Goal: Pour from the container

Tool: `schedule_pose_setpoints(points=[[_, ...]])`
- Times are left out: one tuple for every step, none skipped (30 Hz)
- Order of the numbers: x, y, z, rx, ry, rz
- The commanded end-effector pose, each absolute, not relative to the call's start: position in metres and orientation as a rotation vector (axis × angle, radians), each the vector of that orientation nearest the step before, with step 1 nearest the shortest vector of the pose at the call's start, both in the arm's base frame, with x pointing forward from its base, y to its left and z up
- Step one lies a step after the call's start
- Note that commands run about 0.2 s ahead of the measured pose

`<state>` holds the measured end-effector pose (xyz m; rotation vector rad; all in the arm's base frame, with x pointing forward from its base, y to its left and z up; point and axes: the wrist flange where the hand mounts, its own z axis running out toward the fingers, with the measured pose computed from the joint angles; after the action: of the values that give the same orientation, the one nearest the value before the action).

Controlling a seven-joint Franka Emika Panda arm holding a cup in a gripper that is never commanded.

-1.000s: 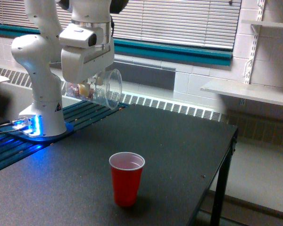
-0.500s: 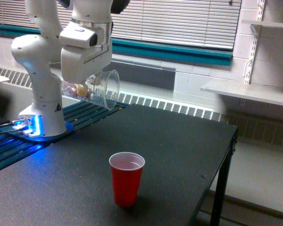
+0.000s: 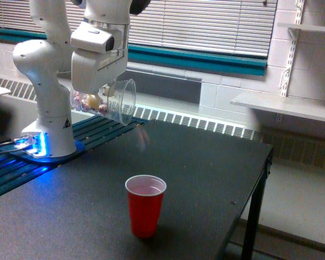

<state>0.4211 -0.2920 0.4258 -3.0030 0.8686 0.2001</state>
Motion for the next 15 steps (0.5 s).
schedule_pose_setpoints(points=[[0.4234,-0.2904,0.4282,-3.017,0.841,0.213],[0.4237,-0.2901,0.4283,-3.017,0.842,0.214],[0.4241,-0.2896,0.4282,-3.019,0.844,0.212],[0.4243,-0.2893,0.4281,-3.018,0.846,0.212],[0.4243,-0.2890,0.4284,-3.017,0.847,0.212],[0.4241,-0.2888,0.4287,-3.016,0.847,0.214],[0.4244,-0.2881,0.4289,-3.014,0.849,0.214],[0.4246,-0.2877,0.4290,-3.015,0.851,0.213],[0.4247,-0.2873,0.4290,-3.016,0.851,0.214],[0.4246,-0.2869,0.4292,-3.015,0.852,0.214],[0.4248,-0.2863,0.4296,-3.015,0.853,0.214],[0.4250,-0.2857,0.4297,-3.017,0.852,0.214],[0.4248,-0.2854,0.4299,-3.020,0.849,0.216],[0.4246,-0.2852,0.4303,-3.021,0.845,0.218],[0.4245,-0.2847,0.4310,-3.024,0.841,0.222]])
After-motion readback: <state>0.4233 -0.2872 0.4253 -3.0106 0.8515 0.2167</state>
